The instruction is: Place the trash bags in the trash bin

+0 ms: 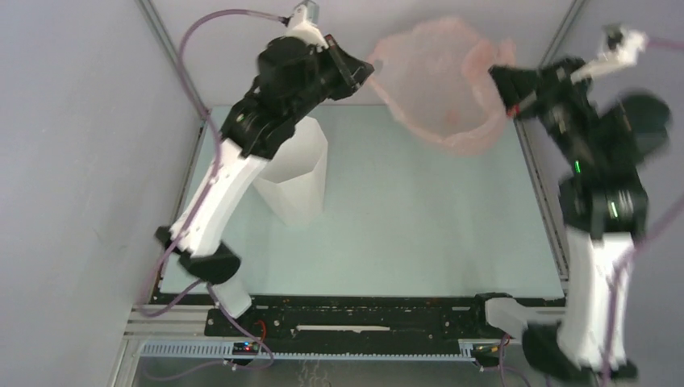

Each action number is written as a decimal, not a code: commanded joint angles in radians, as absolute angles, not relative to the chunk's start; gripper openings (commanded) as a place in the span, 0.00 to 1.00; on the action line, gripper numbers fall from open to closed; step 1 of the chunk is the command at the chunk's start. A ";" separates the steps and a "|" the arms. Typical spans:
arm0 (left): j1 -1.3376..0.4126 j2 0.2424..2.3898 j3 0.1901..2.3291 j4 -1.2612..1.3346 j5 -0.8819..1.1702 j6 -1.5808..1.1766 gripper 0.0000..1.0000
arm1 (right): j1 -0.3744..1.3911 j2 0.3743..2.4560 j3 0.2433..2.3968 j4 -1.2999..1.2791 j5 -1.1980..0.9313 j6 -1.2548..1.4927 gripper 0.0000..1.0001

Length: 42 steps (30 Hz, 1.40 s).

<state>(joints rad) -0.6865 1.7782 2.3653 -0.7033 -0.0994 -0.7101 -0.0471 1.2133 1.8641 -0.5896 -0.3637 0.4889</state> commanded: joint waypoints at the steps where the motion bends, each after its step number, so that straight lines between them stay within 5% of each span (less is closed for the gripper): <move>1: -0.757 1.450 2.040 -0.547 -0.179 -0.642 0.00 | 0.152 0.898 1.610 -0.506 -0.252 0.353 0.00; 6: -0.824 1.260 1.258 -0.421 -0.246 -0.719 0.00 | 0.132 0.876 1.009 -0.708 -0.419 0.354 0.00; 9: -0.882 1.201 1.029 -0.413 -0.285 -0.767 0.00 | 0.179 0.871 0.698 -0.687 -0.566 0.429 0.00; 12: -0.908 1.147 0.965 -0.434 -0.236 -0.824 0.00 | 0.281 0.757 0.674 -0.642 -0.544 0.492 0.00; 16: -0.895 1.117 1.182 -0.481 -0.251 -0.792 0.00 | 0.275 0.821 1.016 -0.734 -0.472 0.423 0.00; 21: -0.822 1.367 1.957 -0.669 -0.197 -0.662 0.00 | 0.131 1.146 1.752 -0.968 -0.545 0.362 0.00; 24: -0.823 1.518 2.286 -0.739 -0.221 -0.588 0.00 | 0.090 1.214 1.920 -0.995 -0.462 0.368 0.00; 27: -0.807 1.531 2.170 -0.811 -0.255 -0.625 0.00 | 0.069 1.185 1.705 -0.948 -0.431 0.364 0.00; 32: -0.874 1.347 1.516 -0.642 -0.150 -0.741 0.00 | 0.060 1.032 1.096 -0.877 -0.612 0.446 0.00; 35: -0.944 1.228 1.320 -0.501 -0.162 -0.746 0.00 | 0.068 0.872 0.971 -0.846 -0.582 0.504 0.00; 38: -0.953 1.267 1.476 -0.570 -0.167 -0.621 0.00 | -0.004 0.845 1.119 -0.833 -0.572 0.517 0.00; 42: -0.906 1.499 2.176 -0.788 -0.232 -0.449 0.00 | -0.037 1.129 1.792 -0.991 -0.536 0.466 0.00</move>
